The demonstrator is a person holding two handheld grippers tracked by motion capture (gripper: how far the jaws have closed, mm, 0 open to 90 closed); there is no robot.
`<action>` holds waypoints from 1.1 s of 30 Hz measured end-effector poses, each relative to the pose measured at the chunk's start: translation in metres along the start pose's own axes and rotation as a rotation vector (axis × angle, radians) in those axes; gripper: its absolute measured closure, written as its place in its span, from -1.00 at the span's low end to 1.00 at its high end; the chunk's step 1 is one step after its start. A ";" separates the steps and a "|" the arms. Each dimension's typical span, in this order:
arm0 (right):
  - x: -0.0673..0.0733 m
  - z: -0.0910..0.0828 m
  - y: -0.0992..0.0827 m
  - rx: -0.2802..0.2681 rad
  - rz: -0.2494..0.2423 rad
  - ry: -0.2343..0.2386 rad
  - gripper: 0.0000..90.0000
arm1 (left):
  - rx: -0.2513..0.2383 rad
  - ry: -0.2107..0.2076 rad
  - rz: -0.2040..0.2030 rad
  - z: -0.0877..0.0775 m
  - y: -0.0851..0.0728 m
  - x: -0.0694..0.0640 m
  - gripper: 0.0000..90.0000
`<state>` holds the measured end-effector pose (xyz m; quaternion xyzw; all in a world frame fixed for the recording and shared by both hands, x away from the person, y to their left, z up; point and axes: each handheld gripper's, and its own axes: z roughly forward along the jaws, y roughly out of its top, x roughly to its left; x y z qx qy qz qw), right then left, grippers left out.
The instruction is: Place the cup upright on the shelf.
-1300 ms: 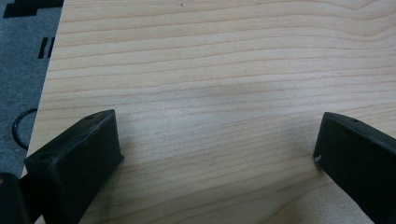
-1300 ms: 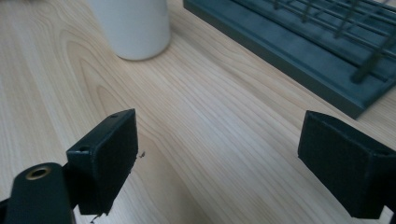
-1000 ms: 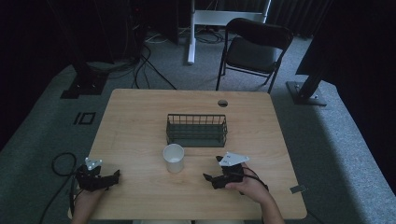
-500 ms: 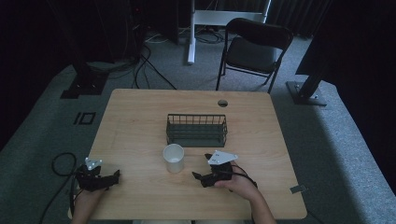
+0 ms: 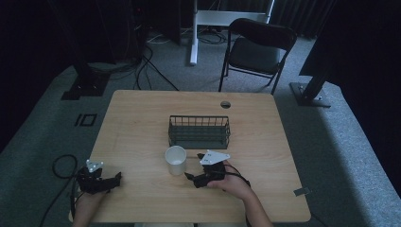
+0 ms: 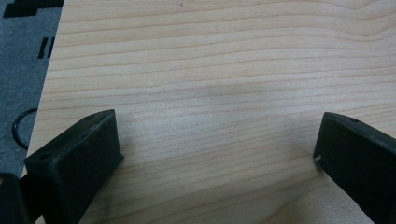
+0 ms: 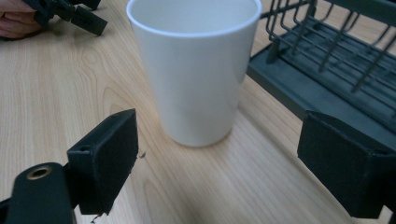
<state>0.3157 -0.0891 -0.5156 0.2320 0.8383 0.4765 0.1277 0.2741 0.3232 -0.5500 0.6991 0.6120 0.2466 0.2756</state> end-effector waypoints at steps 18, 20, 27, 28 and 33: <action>0.010 0.031 0.019 -0.040 -0.010 0.015 -0.73 | -0.001 0.000 0.000 0.000 0.000 0.000 -0.98; 0.011 0.033 0.023 -0.048 -0.018 0.013 -0.73 | -0.002 0.000 -0.001 0.000 0.000 0.000 -0.98; 0.012 0.040 0.031 -0.071 -0.028 0.010 -0.73 | 0.000 0.000 -0.002 0.000 0.000 0.000 -0.98; 0.011 0.041 0.031 -0.076 -0.029 0.008 -0.73 | 0.000 0.000 -0.001 0.000 0.000 0.000 -0.98; 0.011 0.044 0.033 -0.092 -0.027 -0.005 -0.73 | 0.000 0.000 -0.002 0.000 0.000 0.000 -0.98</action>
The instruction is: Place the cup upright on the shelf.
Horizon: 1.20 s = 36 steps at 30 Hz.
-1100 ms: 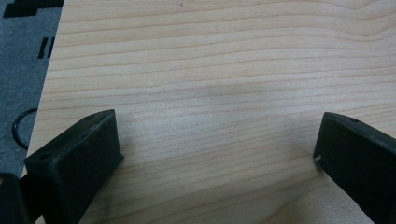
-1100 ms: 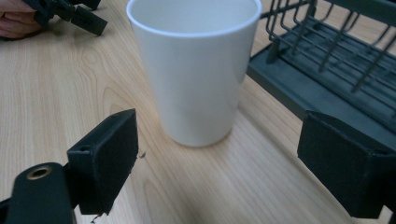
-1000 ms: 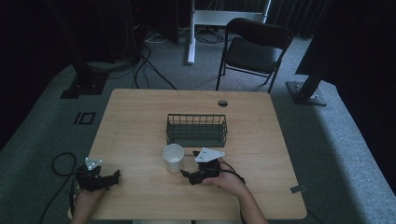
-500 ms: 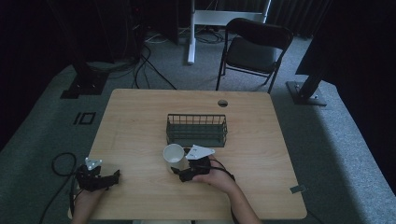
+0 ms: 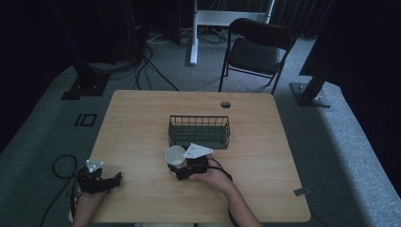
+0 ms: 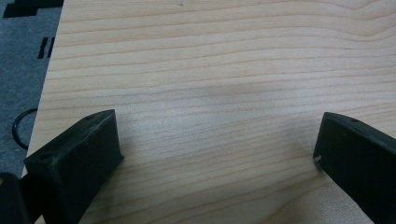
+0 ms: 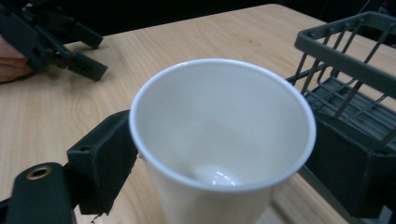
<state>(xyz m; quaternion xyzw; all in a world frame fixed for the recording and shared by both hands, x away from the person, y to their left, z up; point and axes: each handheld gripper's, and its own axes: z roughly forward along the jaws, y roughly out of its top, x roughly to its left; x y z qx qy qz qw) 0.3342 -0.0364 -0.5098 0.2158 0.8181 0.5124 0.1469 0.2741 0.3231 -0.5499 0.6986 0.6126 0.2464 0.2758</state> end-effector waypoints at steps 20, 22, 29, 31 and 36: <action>0.003 0.007 0.004 -0.014 0.024 -0.023 -0.57 | 0.000 0.000 0.000 0.000 0.000 0.000 -0.98; 0.004 0.007 0.005 -0.007 0.023 -0.026 -0.57 | 0.000 0.000 0.000 0.000 0.000 0.000 -0.98; 0.004 0.005 0.010 -0.008 0.033 -0.016 -0.56 | 0.000 0.000 0.000 0.000 0.000 0.000 -0.98; 0.003 0.004 0.012 -0.011 0.030 -0.017 -0.56 | 0.000 0.000 0.000 0.000 0.000 0.000 -0.98; 0.001 -0.002 0.020 -0.022 0.026 -0.018 -0.56 | 0.000 0.000 0.000 0.000 0.000 0.000 -0.98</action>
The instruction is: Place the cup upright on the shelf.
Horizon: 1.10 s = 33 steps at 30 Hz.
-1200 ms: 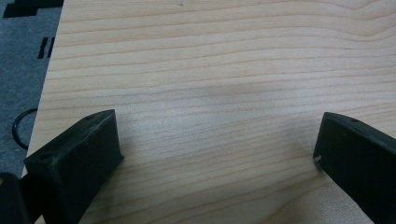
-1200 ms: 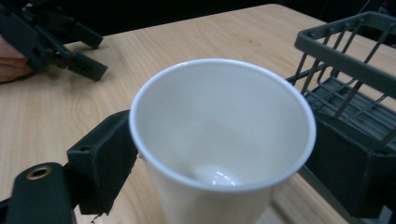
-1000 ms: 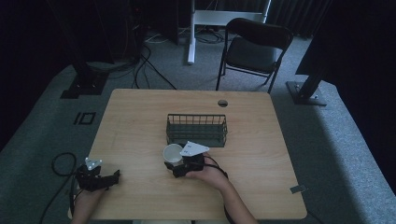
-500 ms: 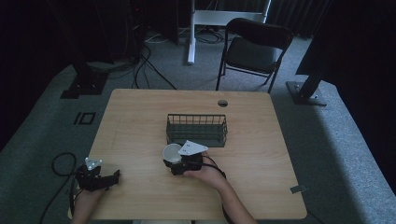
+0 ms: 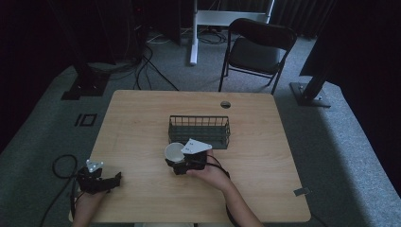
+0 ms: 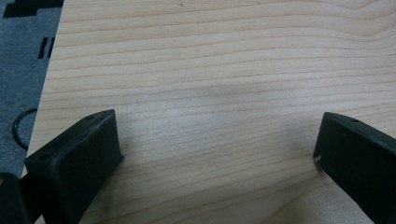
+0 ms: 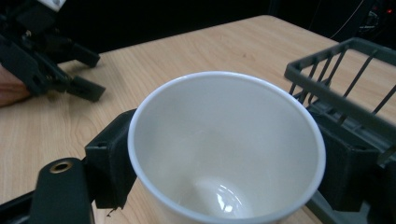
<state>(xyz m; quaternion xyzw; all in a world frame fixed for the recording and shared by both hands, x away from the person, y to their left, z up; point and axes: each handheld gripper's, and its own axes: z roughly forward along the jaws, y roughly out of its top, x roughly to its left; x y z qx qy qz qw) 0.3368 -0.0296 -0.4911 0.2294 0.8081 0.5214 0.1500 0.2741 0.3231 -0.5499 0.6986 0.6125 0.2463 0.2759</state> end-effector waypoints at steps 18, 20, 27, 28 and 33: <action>-0.007 -0.021 0.034 -0.042 -0.004 -0.005 -0.56 | 0.001 0.000 0.001 0.000 0.000 0.000 -0.98; -0.008 -0.022 0.037 -0.051 -0.004 -0.015 -0.56 | 0.000 0.000 0.001 0.000 0.000 0.000 -0.98; -0.012 -0.027 0.050 -0.076 -0.006 -0.023 -0.56 | 0.001 0.000 0.001 0.000 0.000 0.000 -0.98; -0.013 -0.028 0.053 -0.083 -0.002 -0.027 -0.56 | 0.001 0.000 0.001 0.000 0.000 0.000 -0.98; -0.019 -0.032 0.062 -0.101 -0.003 -0.060 -0.56 | 0.001 0.000 0.001 0.000 0.000 0.000 -0.98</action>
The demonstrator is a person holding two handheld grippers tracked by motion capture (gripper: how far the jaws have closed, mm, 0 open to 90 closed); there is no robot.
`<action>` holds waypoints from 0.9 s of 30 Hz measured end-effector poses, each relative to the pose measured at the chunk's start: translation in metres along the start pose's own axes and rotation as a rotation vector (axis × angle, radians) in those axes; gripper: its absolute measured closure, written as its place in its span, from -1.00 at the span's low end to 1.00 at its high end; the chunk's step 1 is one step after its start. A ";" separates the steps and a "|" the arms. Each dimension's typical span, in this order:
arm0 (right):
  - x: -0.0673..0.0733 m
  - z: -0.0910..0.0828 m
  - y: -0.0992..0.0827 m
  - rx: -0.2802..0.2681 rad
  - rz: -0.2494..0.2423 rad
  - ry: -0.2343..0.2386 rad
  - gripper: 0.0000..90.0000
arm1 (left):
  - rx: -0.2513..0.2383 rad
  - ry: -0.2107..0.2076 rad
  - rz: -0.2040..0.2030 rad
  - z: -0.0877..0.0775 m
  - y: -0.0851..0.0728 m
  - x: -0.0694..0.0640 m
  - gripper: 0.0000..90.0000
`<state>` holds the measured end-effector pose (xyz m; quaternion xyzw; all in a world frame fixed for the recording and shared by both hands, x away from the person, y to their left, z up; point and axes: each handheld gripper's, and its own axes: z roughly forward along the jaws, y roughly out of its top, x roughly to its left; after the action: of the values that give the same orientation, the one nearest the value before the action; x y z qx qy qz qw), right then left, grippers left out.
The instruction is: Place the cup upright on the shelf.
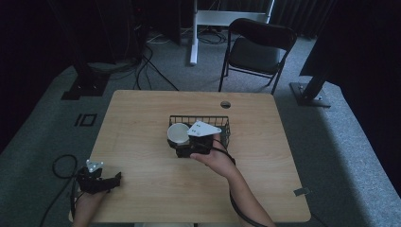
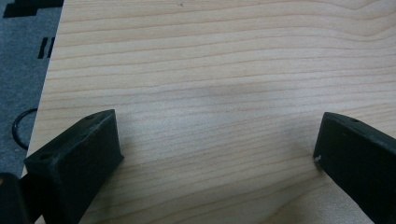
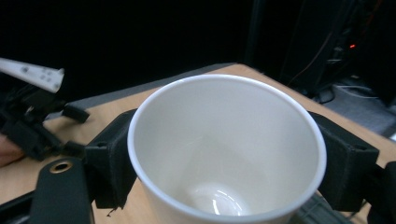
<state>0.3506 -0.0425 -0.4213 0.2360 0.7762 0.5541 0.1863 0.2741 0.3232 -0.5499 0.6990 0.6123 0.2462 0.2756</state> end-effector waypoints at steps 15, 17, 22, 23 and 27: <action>-0.023 -0.010 0.021 -0.028 0.001 -0.110 -0.56 | 0.000 0.000 0.000 0.000 0.000 0.000 -0.98; -0.028 -0.011 0.024 -0.032 0.006 -0.133 -0.56 | -0.001 0.000 0.000 0.000 0.000 0.000 -0.98; -0.039 -0.012 0.027 -0.042 0.031 -0.185 -0.56 | 0.000 0.000 0.000 0.000 0.000 0.000 -0.98; -0.042 -0.012 0.027 -0.038 0.031 -0.192 -0.56 | 0.000 0.000 0.000 0.000 0.000 0.000 -0.98; -0.052 -0.011 0.025 -0.039 0.060 -0.234 -0.56 | 0.000 0.000 0.000 0.000 0.000 0.000 -0.98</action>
<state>0.3916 -0.0737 -0.3924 0.3186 0.7309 0.5431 0.2633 0.2741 0.3232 -0.5499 0.6988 0.6124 0.2463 0.2756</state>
